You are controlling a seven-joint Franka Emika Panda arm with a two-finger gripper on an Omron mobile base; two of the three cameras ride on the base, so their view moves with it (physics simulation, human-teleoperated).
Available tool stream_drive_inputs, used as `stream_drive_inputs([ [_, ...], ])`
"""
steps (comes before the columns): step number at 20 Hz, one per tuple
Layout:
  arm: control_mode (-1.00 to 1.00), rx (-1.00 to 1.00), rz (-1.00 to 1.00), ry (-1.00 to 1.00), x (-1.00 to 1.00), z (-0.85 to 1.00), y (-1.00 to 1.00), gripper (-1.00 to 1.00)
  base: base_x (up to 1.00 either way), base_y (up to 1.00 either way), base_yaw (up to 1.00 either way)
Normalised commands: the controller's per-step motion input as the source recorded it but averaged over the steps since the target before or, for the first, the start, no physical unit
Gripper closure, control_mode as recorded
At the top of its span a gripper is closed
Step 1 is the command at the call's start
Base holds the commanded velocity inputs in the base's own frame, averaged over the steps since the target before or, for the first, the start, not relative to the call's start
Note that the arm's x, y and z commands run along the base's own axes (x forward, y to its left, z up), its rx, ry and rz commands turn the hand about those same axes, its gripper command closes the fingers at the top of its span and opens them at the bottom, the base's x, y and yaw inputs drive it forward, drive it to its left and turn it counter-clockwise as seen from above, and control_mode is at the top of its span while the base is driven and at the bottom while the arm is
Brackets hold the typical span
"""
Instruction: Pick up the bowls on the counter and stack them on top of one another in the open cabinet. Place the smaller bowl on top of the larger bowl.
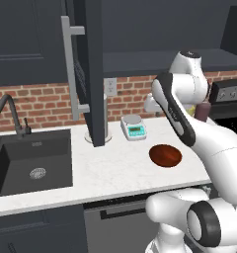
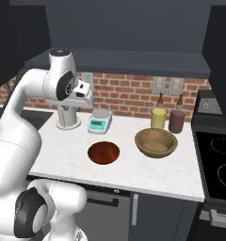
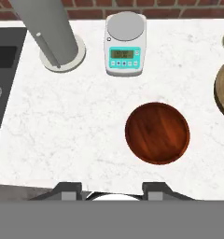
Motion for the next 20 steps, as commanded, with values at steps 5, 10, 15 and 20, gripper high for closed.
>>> stream_drive_inputs([
  [5, -1.0, 0.06, -0.08, -0.01, -0.09, -0.11, -0.47, -1.0, 0.0, 0.0, 0.0],
  [10, -1.0, 0.16, -0.25, 0.03, -0.04, -0.55, -1.0, -1.0, 0.0, 0.0, 0.0],
  [15, -1.0, 0.2, -0.28, 0.11, 0.24, -0.72, -1.0, -1.0, 0.0, 0.0, 0.0],
  [20, -1.0, 0.16, -0.18, 0.13, 0.19, -0.7, -0.7, -1.0, 0.0, 0.0, 0.0],
])
